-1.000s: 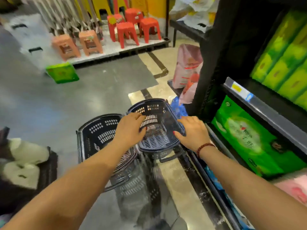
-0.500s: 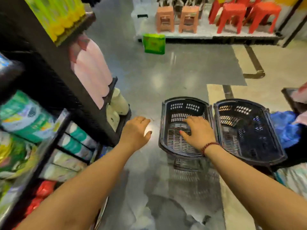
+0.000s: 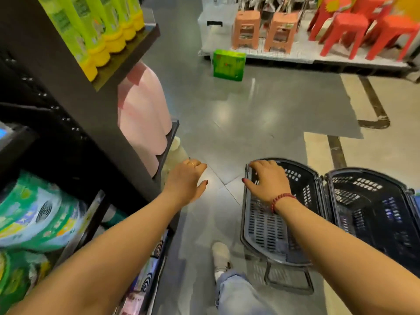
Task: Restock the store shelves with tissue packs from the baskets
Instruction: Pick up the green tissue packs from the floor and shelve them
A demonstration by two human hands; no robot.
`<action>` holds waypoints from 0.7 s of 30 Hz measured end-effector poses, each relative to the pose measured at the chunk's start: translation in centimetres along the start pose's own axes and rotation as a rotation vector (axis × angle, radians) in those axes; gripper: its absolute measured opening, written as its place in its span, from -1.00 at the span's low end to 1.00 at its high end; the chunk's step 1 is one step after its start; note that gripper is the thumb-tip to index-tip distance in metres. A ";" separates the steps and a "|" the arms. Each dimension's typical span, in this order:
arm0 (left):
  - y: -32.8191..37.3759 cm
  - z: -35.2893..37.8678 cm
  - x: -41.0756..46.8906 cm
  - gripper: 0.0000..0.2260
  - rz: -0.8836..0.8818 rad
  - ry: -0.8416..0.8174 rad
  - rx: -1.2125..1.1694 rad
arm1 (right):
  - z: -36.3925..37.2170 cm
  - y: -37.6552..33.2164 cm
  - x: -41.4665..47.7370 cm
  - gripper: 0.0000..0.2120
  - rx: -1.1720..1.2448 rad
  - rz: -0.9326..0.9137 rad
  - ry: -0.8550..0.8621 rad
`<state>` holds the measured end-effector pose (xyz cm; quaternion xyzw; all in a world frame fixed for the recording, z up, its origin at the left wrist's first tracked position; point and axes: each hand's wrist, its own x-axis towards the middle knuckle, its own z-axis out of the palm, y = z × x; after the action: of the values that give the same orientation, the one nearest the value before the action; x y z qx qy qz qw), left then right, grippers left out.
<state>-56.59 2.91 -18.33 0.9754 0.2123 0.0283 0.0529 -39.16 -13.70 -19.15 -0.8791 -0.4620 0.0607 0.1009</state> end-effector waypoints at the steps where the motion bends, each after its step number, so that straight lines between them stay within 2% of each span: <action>1: -0.6 -0.2 1.9 -0.63 -0.002 0.012 0.002 | 0.1 0.5 2.0 -0.52 -0.004 0.007 -0.010; 6: -4.0 -1.8 11.2 -0.57 -0.060 0.016 -0.042 | -0.4 2.9 11.0 -0.51 0.038 0.088 -0.057; 16: -10.4 -2.7 29.2 -0.58 -0.025 -0.010 -0.052 | -2.3 5.0 28.4 -0.52 0.015 0.119 0.010; 21: -13.9 -3.2 37.8 -0.60 -0.018 0.047 -0.092 | -3.4 6.1 37.1 -0.53 0.028 0.202 0.036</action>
<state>-28.20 31.53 -15.52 0.9690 0.2206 0.0604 0.0930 -12.66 13.11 -17.80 -0.9206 -0.3681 0.0610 0.1148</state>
